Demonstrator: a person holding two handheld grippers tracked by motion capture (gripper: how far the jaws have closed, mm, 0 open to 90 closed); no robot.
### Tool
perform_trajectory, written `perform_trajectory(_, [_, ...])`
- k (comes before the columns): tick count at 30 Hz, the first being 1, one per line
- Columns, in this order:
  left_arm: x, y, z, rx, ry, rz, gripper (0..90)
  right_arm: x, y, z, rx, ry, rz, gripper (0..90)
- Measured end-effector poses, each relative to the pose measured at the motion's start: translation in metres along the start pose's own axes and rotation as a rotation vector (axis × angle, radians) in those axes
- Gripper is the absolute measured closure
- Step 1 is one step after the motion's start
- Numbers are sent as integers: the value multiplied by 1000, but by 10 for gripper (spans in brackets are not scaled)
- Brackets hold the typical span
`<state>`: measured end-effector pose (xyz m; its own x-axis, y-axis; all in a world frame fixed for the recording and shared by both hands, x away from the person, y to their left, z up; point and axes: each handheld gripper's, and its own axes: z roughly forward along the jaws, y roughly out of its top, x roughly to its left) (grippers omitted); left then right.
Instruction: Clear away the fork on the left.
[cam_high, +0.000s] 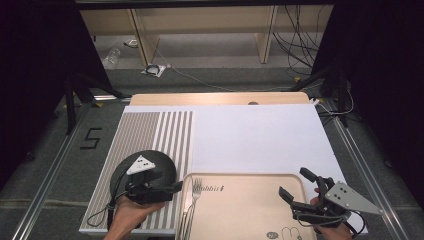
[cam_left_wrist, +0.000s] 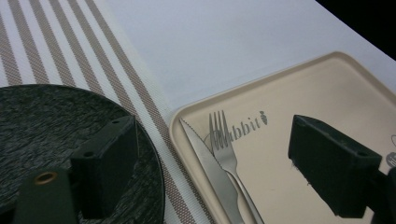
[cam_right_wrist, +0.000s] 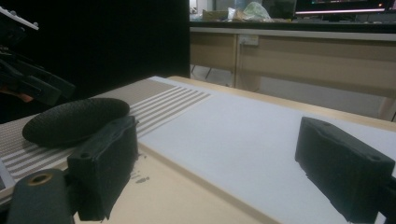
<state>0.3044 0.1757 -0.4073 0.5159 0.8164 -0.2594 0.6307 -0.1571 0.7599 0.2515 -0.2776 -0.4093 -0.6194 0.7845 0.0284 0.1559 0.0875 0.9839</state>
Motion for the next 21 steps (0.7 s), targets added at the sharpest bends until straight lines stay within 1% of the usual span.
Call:
perform_trajectory(2, [2,-1,-2,-13,9,-16,160,0,0,1,-4,2,-5,140])
perform_trajectory(4, [3,-2,-5,-21,20,-22,159,0,0,1,0,3,-5,139])
perform_trajectory(7, [5,-4,-9,-30,24,-41,160,0,0,1,-4,3,-4,140])
perform_trajectory(10, [7,-6,-10,-32,37,-50,160,0,0,1,-5,2,-5,140])
perform_trajectory(12, [9,-7,-11,-24,47,-54,160,0,0,1,-1,1,-5,140])
perform_trajectory(16, [12,-10,-13,-23,56,-65,160,0,0,1,-1,3,-4,139])
perform_trajectory(18, [13,-11,-15,-29,59,-75,160,0,0,1,-5,2,-4,140])
perform_trajectory(21, [15,-13,-17,-26,77,-90,158,0,0,1,-4,2,-4,140])
